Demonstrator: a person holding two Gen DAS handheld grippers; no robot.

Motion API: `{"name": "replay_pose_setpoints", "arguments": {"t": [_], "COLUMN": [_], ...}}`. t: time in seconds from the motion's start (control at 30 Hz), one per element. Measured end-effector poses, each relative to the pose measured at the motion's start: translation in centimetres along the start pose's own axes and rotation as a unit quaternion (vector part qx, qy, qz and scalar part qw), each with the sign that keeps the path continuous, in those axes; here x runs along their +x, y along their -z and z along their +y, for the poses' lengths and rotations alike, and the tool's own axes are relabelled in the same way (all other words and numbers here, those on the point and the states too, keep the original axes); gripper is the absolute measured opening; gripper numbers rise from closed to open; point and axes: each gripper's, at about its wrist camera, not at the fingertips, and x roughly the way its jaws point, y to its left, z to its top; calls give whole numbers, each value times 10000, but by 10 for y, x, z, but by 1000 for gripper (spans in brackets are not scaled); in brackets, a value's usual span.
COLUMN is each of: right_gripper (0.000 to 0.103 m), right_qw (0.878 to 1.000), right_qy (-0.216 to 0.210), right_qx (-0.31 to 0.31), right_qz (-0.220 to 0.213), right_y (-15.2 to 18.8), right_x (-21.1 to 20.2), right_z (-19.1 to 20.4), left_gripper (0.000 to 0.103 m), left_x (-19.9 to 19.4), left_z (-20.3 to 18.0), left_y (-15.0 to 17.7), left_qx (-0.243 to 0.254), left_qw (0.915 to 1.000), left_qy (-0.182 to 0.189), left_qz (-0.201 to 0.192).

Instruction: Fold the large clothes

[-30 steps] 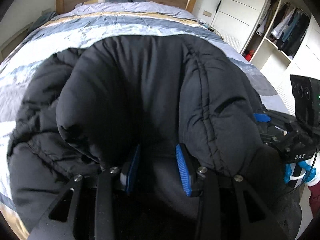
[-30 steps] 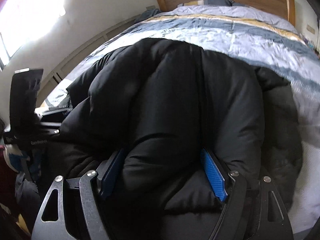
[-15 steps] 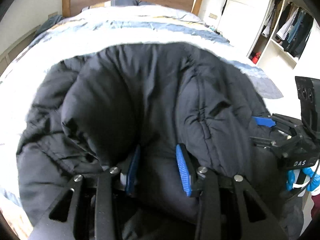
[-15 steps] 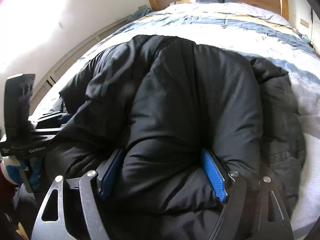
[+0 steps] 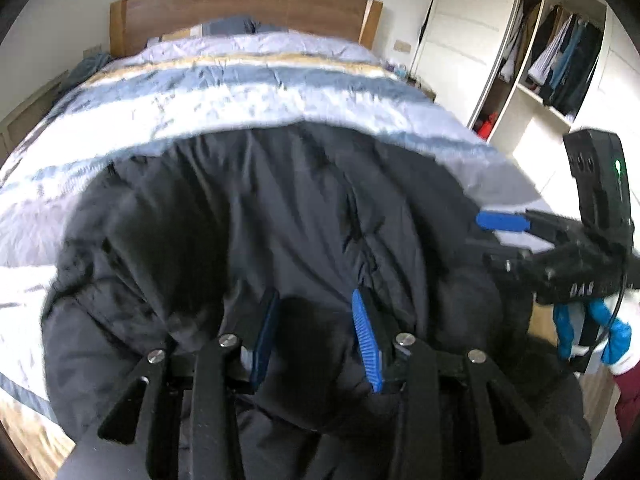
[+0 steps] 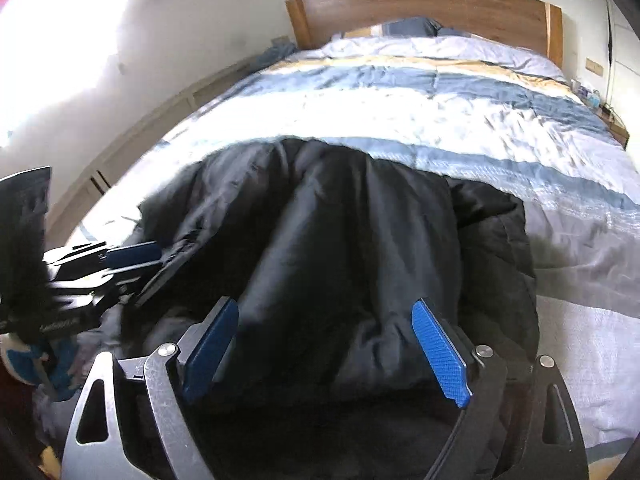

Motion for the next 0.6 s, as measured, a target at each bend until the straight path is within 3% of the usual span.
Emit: {"name": "replay_pose_setpoints", "arguments": {"t": [0.17, 0.4, 0.6], "right_gripper": [88, 89, 88], "right_qw": [9995, 9994, 9988], "right_qy": [-108, 123, 249], "right_qx": [248, 238, 321], "right_qz": [169, 208, 286], "right_y": [16, 27, 24], "right_x": [25, 44, 26], "right_z": [-16, -13, -5], "left_gripper": [36, 36, 37], "left_x": [25, 46, 17], "left_z": [-6, -2, -13], "left_y": [18, 21, 13], "left_qx": [85, 9, 87], "left_qw": [9995, 9991, 9992], "left_qy": [-175, -198, -336], "left_qz": [238, 384, 176]}}
